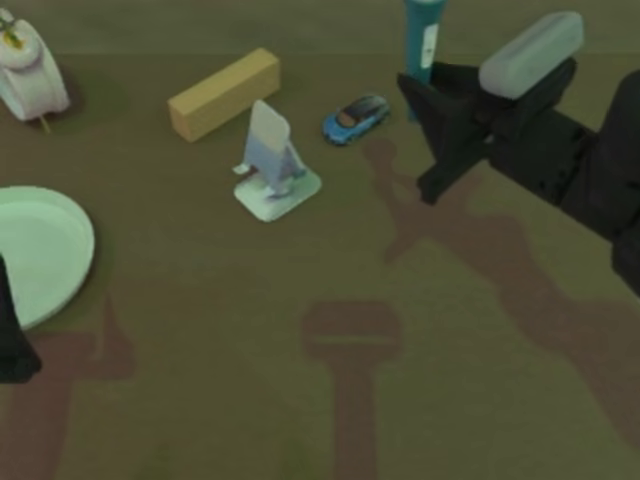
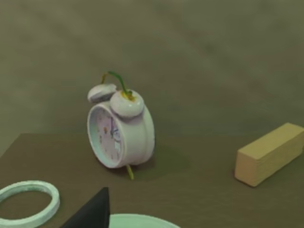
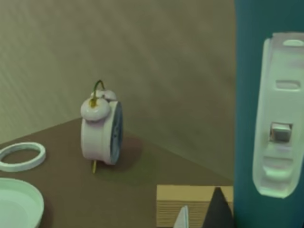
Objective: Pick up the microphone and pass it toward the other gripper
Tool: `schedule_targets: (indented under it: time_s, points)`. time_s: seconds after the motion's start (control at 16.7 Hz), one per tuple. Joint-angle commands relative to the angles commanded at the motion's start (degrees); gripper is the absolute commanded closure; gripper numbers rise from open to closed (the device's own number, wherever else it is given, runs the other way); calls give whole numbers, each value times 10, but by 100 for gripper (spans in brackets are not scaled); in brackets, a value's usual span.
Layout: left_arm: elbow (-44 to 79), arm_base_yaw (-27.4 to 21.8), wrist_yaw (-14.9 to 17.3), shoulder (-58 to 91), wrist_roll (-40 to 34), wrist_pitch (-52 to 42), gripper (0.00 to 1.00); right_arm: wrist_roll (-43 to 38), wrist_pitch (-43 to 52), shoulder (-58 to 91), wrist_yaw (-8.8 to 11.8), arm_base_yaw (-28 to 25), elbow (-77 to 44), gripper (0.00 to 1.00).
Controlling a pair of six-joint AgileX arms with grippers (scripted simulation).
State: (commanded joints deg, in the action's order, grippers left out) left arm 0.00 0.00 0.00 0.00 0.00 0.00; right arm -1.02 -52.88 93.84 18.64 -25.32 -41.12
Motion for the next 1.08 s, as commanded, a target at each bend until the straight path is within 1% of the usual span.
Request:
schedule_targets:
  time_s: [0.3, 0.36, 0.42, 0.66, 0.78, 0.84, 1.08]
  points:
    - [0, 0, 0, 0, 0, 0, 0, -1, -1, 1, -2, -3, -2, 100]
    - [0, 0, 0, 0, 0, 0, 0, -1, -4, 0, -8, -10, -2, 100]
    - [0, 0, 0, 0, 0, 0, 0, -1, -10, -1, -18, -21, -2, 100]
    - [0, 0, 0, 0, 0, 0, 0, -5, -43, -10, -76, -80, 0, 100]
    - [0, 0, 0, 0, 0, 0, 0, -6, -56, -15, -97, -103, 0, 100]
    - [0, 0, 0, 0, 0, 0, 0, -6, -58, -16, -101, -107, 0, 100]
    - [0, 0, 0, 0, 0, 0, 0, -7, -57, -14, -100, -105, -1, 100]
